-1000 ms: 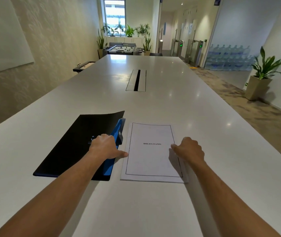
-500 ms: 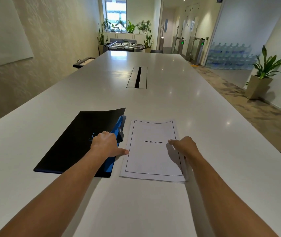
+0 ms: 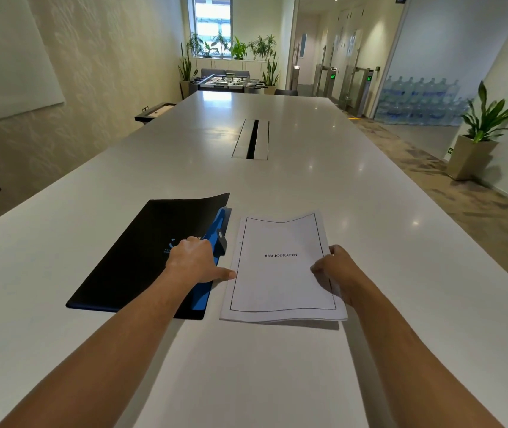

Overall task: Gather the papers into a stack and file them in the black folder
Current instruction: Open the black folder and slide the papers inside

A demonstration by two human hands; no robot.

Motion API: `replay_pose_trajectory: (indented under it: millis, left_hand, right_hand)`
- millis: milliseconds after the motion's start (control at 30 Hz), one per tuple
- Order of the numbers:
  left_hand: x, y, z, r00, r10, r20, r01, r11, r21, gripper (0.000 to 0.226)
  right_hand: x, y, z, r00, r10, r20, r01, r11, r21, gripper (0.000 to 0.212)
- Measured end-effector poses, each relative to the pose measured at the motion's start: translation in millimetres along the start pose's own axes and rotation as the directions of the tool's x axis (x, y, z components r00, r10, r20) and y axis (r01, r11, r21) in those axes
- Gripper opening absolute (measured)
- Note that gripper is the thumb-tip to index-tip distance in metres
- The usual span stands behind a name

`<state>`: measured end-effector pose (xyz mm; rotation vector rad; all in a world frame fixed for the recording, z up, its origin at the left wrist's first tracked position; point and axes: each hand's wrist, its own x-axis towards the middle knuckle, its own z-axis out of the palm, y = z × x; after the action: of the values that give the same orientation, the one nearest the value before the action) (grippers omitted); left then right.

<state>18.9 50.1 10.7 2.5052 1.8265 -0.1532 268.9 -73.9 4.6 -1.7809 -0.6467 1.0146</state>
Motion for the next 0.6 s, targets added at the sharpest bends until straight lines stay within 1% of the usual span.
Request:
replay_pose_trajectory:
  millis: [67,133,167,233,300,367,433,533,600]
  left_hand:
    - [-0.4,-2.4,-3.4,1.000,0.006,0.022,-0.006,1.000,-0.022,0.075]
    - [-0.6,-7.4,-7.9,0.999,0.007,0.042,-0.004,0.997,-0.072,0.061]
    - [-1.0,-10.1,-10.5,0.999,0.008,0.048,-0.003,0.995,-0.100,0.051]
    - [-2.6,-14.1,-15.8,1.000,0.006,0.027,-0.003,0.993,-0.115,0.028]
    - [-4.6,-16.4,-20.7,1.000,-0.003,-0.019,0.001,0.995,-0.104,0.015]
    - [-6.5,-15.7,-27.3,0.999,0.005,-0.048,-0.010,0.993,-0.115,0.013]
    - [-6.2,-13.2,-33.0,0.999,0.020,-0.048,-0.027,0.989,-0.147,0.013]
    - [-7.1,-6.4,-41.2,0.997,0.049,-0.052,-0.058,0.979,-0.194,0.003]
    - [-8.5,0.1,-45.2,0.996,0.068,-0.056,-0.079,0.974,-0.212,0.010]
  right_hand:
    - [0.6,0.6,-3.0,0.999,-0.023,0.033,0.019,0.993,0.114,0.031]
    - [0.3,-2.3,-6.2,0.997,-0.067,0.048,0.059,0.985,0.162,0.036]
    - [-0.1,-5.2,-7.4,0.995,-0.089,0.047,0.080,0.981,0.176,0.041]
    - [-1.8,-13.7,-8.6,0.991,-0.130,0.023,0.122,0.971,0.208,0.045]
    - [-4.3,-24.2,-6.4,0.988,-0.157,0.000,0.152,0.956,0.250,0.045]
    - [-6.9,-33.3,-0.2,0.983,-0.181,-0.015,0.177,0.941,0.289,0.045]
    - [-9.6,-39.4,10.0,0.977,-0.213,-0.019,0.209,0.932,0.296,0.042]
    - [-15.2,-42.6,29.8,0.967,-0.256,-0.006,0.251,0.942,0.222,0.041]
    - [-18.5,-41.2,41.7,0.963,-0.271,0.005,0.267,0.952,0.153,0.041]
